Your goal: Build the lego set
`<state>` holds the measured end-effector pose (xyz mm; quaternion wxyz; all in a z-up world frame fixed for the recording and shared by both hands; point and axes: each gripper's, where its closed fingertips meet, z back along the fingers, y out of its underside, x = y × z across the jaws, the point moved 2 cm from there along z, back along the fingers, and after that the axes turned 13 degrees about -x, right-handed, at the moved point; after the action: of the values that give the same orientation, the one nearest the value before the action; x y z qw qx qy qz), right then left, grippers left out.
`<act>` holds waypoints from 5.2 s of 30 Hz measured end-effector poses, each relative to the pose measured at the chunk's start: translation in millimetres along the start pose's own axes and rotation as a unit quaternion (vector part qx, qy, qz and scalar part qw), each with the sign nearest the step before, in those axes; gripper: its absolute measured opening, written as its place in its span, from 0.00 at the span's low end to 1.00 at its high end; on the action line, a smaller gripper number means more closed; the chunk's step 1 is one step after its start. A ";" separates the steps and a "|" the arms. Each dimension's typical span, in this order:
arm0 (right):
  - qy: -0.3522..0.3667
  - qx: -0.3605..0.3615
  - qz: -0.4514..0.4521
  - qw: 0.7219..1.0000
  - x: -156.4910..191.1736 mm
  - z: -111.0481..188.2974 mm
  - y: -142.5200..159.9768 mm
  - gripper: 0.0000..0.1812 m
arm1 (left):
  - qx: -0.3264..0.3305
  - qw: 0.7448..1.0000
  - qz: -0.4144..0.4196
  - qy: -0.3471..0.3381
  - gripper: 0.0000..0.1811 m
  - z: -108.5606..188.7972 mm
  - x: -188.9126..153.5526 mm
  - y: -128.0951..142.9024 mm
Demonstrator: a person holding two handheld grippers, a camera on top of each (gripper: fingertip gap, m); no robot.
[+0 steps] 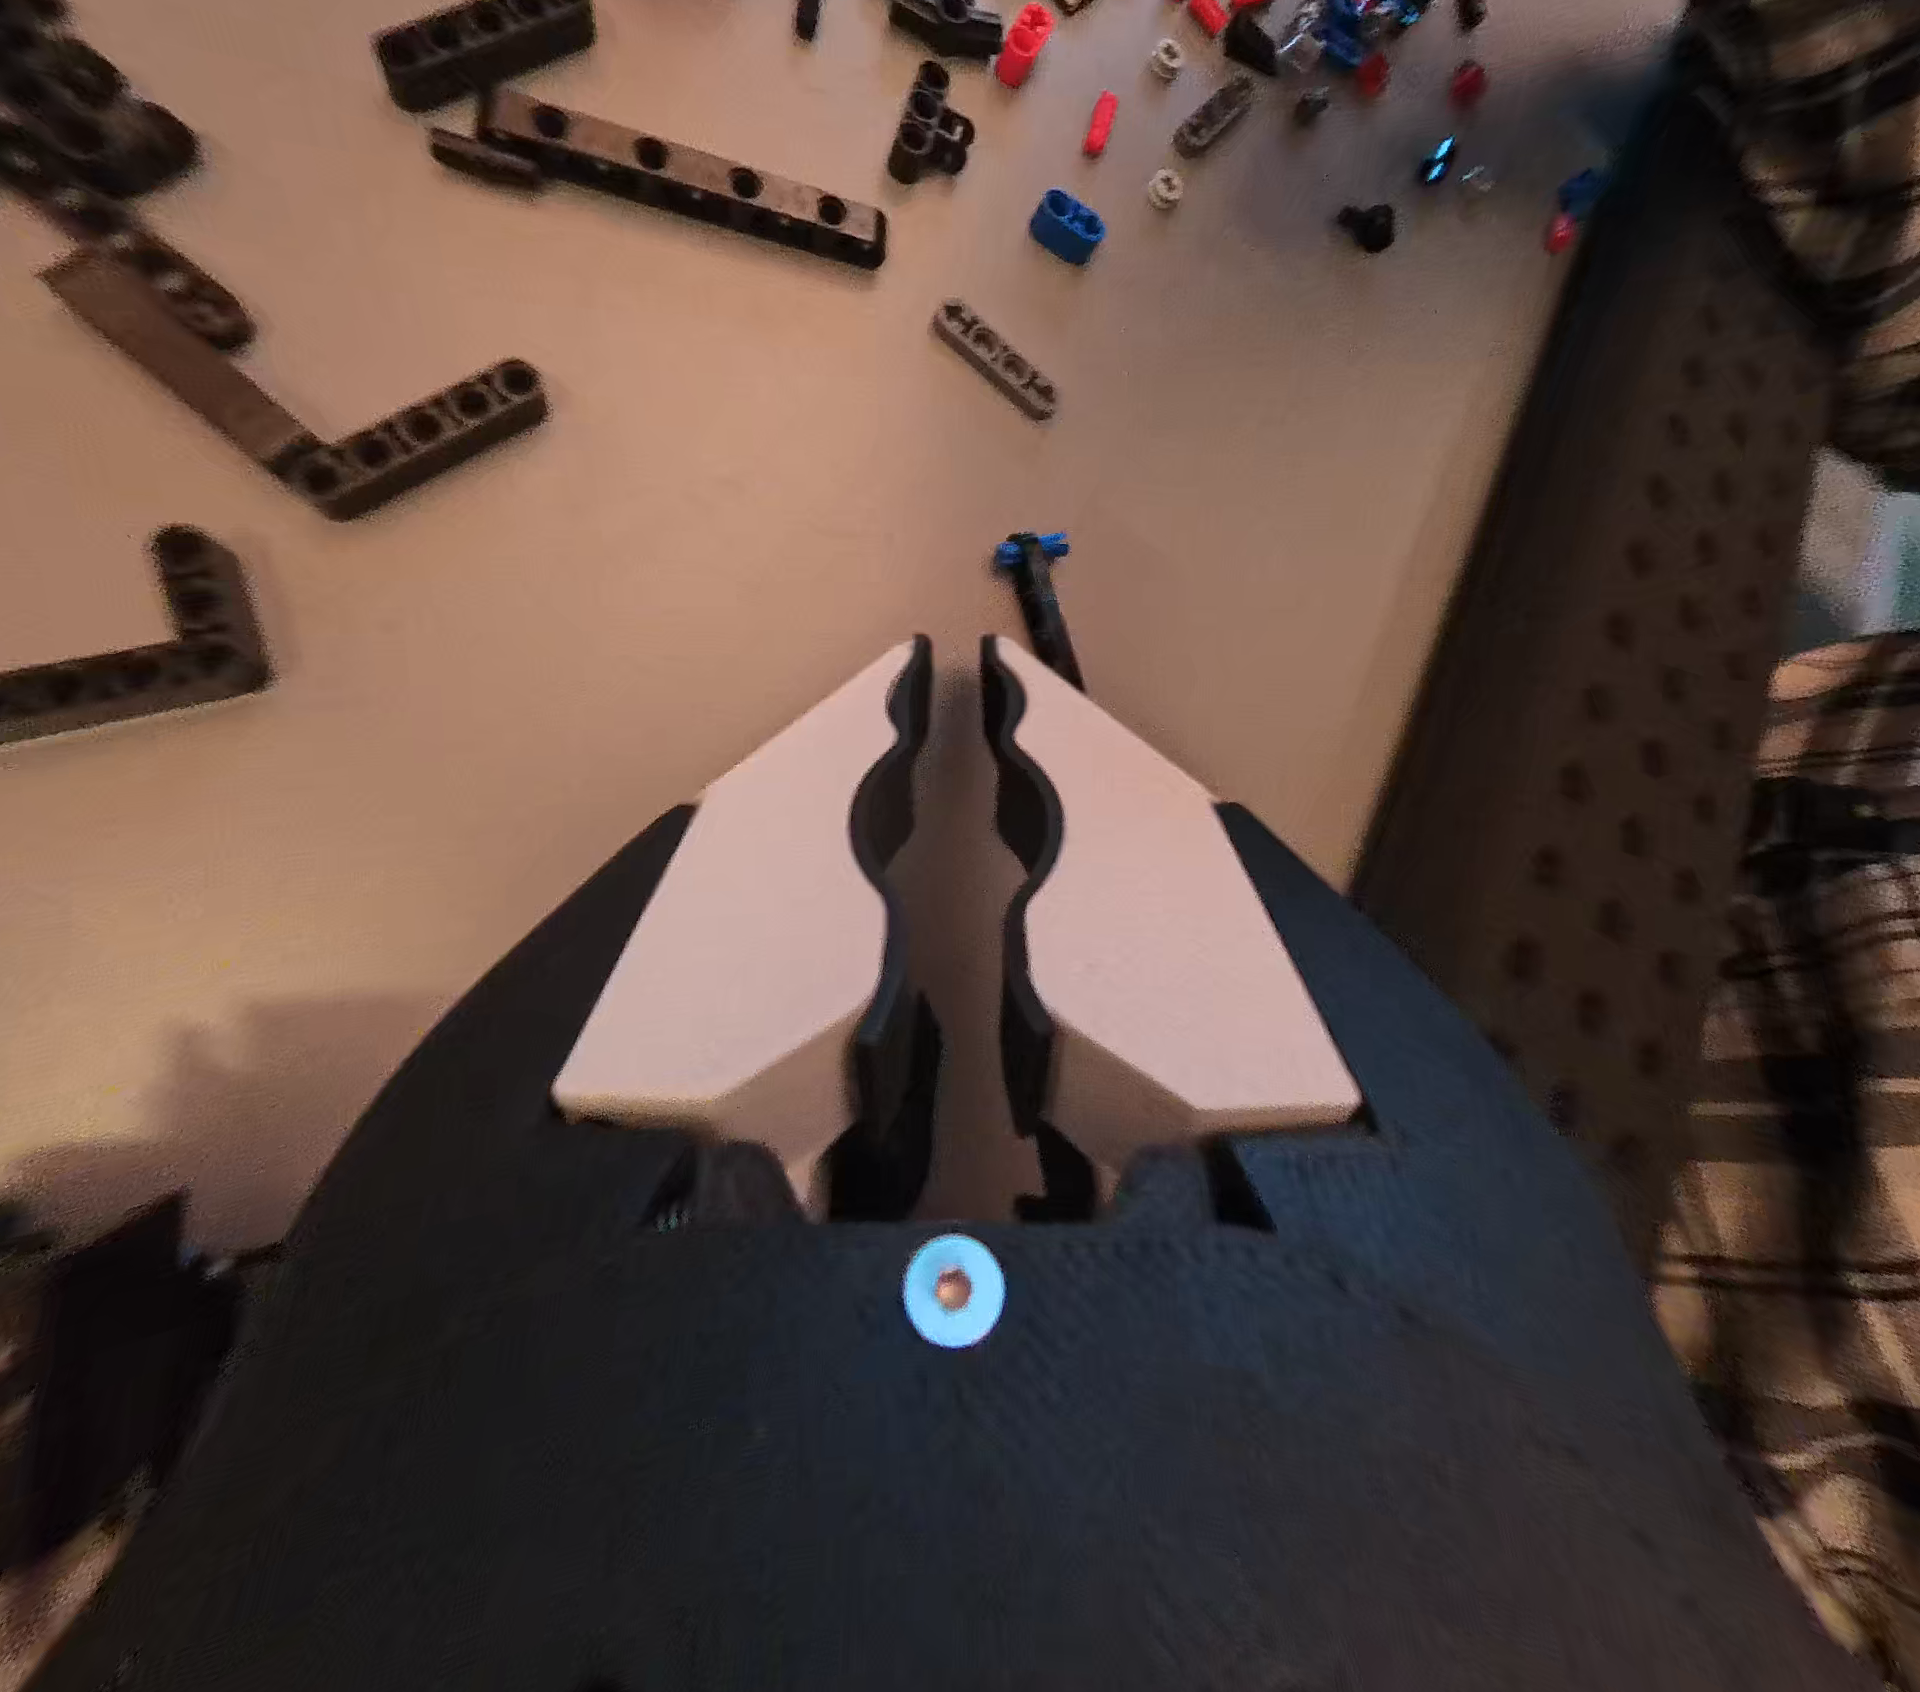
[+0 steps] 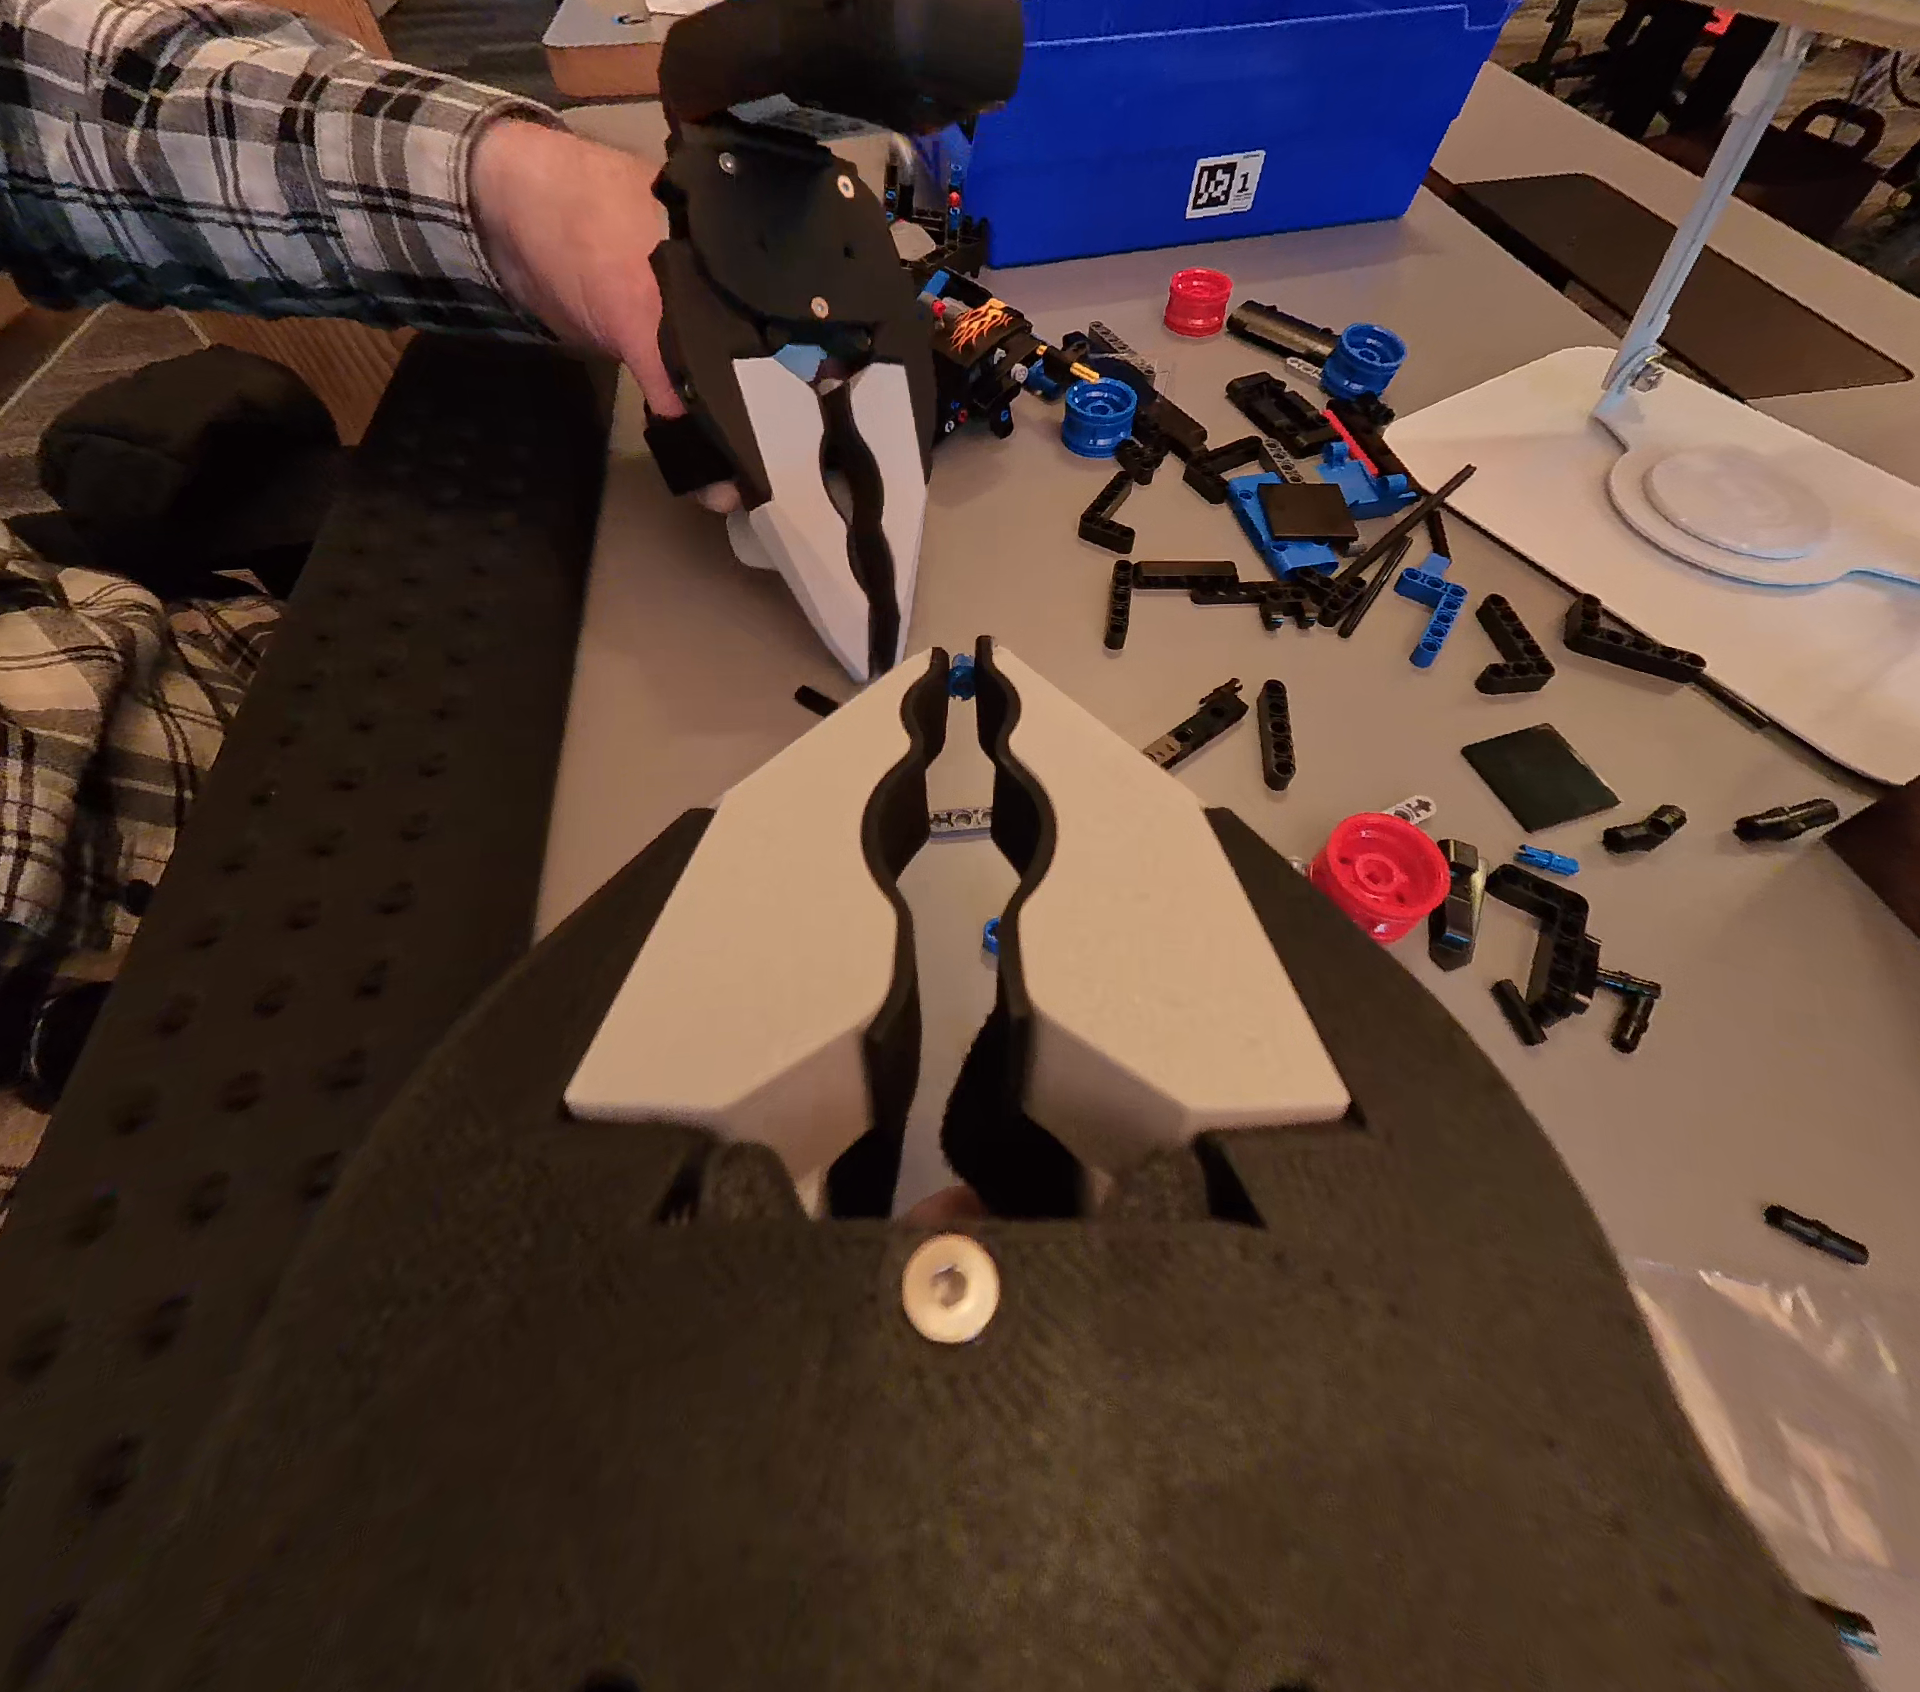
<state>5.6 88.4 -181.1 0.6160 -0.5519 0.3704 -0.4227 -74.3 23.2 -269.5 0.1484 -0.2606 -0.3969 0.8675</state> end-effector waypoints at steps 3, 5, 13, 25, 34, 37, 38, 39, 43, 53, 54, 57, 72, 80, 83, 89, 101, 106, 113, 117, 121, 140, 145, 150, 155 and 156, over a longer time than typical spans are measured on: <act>-0.002 0.001 0.001 1.000 0.7 -0.5 0.1 0.01 | -0.002 0.993 -0.119 -0.014 0.12 5.4 -4.1 -6.5; -0.004 0.002 0.001 1.000 1.5 -1.4 1.0 0.01 | 0.004 0.978 -0.207 -0.005 0.12 4.2 -13.6 -13.0; 0.002 -0.003 0.003 1.000 -0.3 1.2 -1.8 0.01 | 0.104 0.937 -0.332 0.012 0.12 4.4 -6.1 -10.4; -0.002 -0.002 0.007 1.000 2.0 0.4 -2.2 0.01 | 0.065 0.929 -0.364 -0.008 0.26 -20.2 -26.3 -7.4; -0.002 -0.003 0.008 1.000 2.3 1.0 -3.2 0.01 | 0.048 0.924 -0.379 -0.021 0.20 -20.0 -29.5 -12.8; -0.004 -0.001 0.009 1.000 3.3 0.2 -2.9 0.01 | 0.063 0.913 -0.403 -0.007 0.14 -20.3 -26.6 -8.6; -0.003 -0.001 0.009 1.000 3.2 0.2 -2.8 0.01 | 0.072 0.910 -0.409 -0.004 0.11 -22.1 -25.9 -6.4; -0.002 -0.001 0.009 1.000 2.8 0.4 -2.7 0.01 | 0.077 0.907 -0.413 -0.003 0.06 -23.7 -26.2 -5.4; 0.001 -0.003 0.009 1.000 1.4 1.9 -3.6 0.01 | 0.095 0.914 -0.391 -0.048 0.03 -25.5 -27.1 -5.2; -0.001 -0.002 0.011 1.000 2.8 0.6 -3.2 0.01 | 0.072 0.939 -0.315 -0.116 0.04 -21.8 -30.1 -1.3; 0.000 -0.002 0.012 1.000 2.6 0.8 -3.2 0.01 | 0.075 0.939 -0.313 -0.122 0.04 -21.6 -30.1 -1.0; 0.003 -0.002 0.012 1.000 2.1 1.5 -3.2 0.01 | 0.068 0.942 -0.300 -0.134 0.07 -22.9 -36.0 -0.5; 0.006 0.000 0.011 1.000 1.0 2.9 -1.0 0.01 | 0.048 0.920 -0.388 -0.019 0.22 -6.4 -32.5 -10.9; 0.004 0.009 0.008 1.000 1.6 2.2 4.9 0.01 | 0.080 0.898 -0.429 0.049 0.21 -5.3 -28.3 -4.9; 0.005 0.008 0.007 1.000 0.7 2.6 5.2 0.01 | 0.100 0.889 -0.443 0.055 0.16 -11.3 -25.8 -1.3; 0.003 0.011 0.008 1.000 1.4 2.0 6.3 0.01 | 0.097 0.912 -0.395 0.045 0.05 -21.8 -28.9 -1.9; -0.019 0.058 0.110 0.992 24.4 -11.5 29.3 0.01 | 0.023 0.992 -0.121 0.031 0.00 -33.2 -24.3 -11.5; -0.015 0.101 0.179 0.979 28.1 -20.9 48.3 0.01 | -0.007 0.998 -0.032 0.050 0.00 -33.1 -21.4 -14.0; -0.005 0.147 0.219 0.965 21.8 -30.0 72.2 0.01 | -0.019 0.997 0.018 0.068 0.00 -33.3 -18.5 -15.9; 0.005 0.136 0.227 0.964 18.4 -32.4 70.2 0.01 | -0.017 0.996 0.036 0.075 0.00 -33.4 -16.9 -16.2; 0.010 0.140 0.238 0.961 16.8 -33.2 71.9 0.01 | -0.017 0.994 0.060 0.086 0.00 -33.3 -14.7 -17.1; 0.026 0.191 0.374 0.907 18.7 -39.9 80.5 0.00 | -0.011 0.990 0.094 0.106 0.00 -33.7 -14.1 -16.3; 0.025 0.181 0.342 0.922 14.5 -40.7 80.9 0.01 | -0.014 0.991 0.090 0.103 0.00 -33.6 -13.1 -16.9; 0.007 0.147 0.230 0.962 14.9 -31.3 65.3 0.14 | -0.015 0.995 0.027 0.092 0.00 -34.0 -18.6 -14.9; -0.031 0.180 0.188 0.965 19.7 -28.5 77.0 0.07 | -0.012 0.996 -0.044 0.082 0.01 -34.4 -24.8 -11.2; -0.037 0.183 0.182 0.965 20.3 -28.2 78.0 0.07 | -0.012 0.996 -0.047 0.081 0.01 -34.3 -25.0 -11.0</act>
<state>-4.3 61.9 -261.6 0.7863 -0.3686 0.3580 -0.3430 -33.7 39.6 -271.5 0.2177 -0.3125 -0.4060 0.8307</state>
